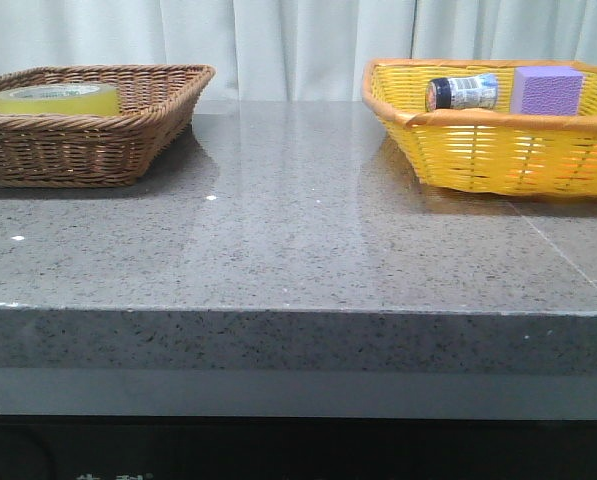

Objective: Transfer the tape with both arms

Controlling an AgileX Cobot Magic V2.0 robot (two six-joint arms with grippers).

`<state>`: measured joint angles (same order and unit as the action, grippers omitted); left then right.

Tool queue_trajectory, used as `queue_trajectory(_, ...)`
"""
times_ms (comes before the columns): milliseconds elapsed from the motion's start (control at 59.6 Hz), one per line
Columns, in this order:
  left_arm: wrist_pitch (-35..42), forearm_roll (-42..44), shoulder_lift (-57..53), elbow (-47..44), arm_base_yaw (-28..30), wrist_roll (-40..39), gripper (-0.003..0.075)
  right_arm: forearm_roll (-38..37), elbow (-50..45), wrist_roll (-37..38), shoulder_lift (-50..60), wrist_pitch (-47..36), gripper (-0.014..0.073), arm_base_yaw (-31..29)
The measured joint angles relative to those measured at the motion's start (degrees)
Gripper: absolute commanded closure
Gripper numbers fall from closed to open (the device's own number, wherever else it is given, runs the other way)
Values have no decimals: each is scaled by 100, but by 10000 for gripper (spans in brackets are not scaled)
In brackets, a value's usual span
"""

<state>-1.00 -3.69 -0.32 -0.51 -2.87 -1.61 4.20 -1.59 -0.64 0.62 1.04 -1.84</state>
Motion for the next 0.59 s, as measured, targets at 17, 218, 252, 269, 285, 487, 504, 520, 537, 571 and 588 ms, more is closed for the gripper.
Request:
queue_trajectory(17, 0, 0, 0, 0, 0, 0, 740, -3, 0, 0, 0, -11, 662, 0)
queue_trajectory(218, 0, 0, 0, 0, 0, 0, 740, -26, 0, 0, 0, -48, 662, 0)
queue_trajectory(252, 0, 0, 0, 0, 0, 0, 740, -26, 0, 0, 0, -47, 662, 0)
queue_trajectory(269, 0, 0, 0, 0, 0, 0, 740, -26, 0, 0, 0, -47, 662, 0)
queue_trajectory(285, 0, 0, 0, 0, 0, 0, 740, -26, 0, 0, 0, -47, 662, 0)
queue_trajectory(487, 0, 0, 0, 0, 0, 0, 740, -38, 0, 0, 0, -47, 662, 0)
queue_trajectory(504, 0, 0, 0, 0, 0, 0, 740, -38, 0, 0, 0, -47, 662, 0)
queue_trajectory(520, 0, 0, 0, 0, 0, 0, 740, -38, 0, 0, 0, -47, 662, 0)
queue_trajectory(537, 0, 0, 0, 0, 0, 0, 740, -38, 0, 0, 0, -47, 662, 0)
queue_trajectory(571, 0, 0, 0, 0, 0, 0, 740, -38, 0, 0, 0, -47, 662, 0)
queue_trajectory(588, 0, 0, 0, 0, 0, 0, 740, -38, 0, 0, 0, -47, 662, 0)
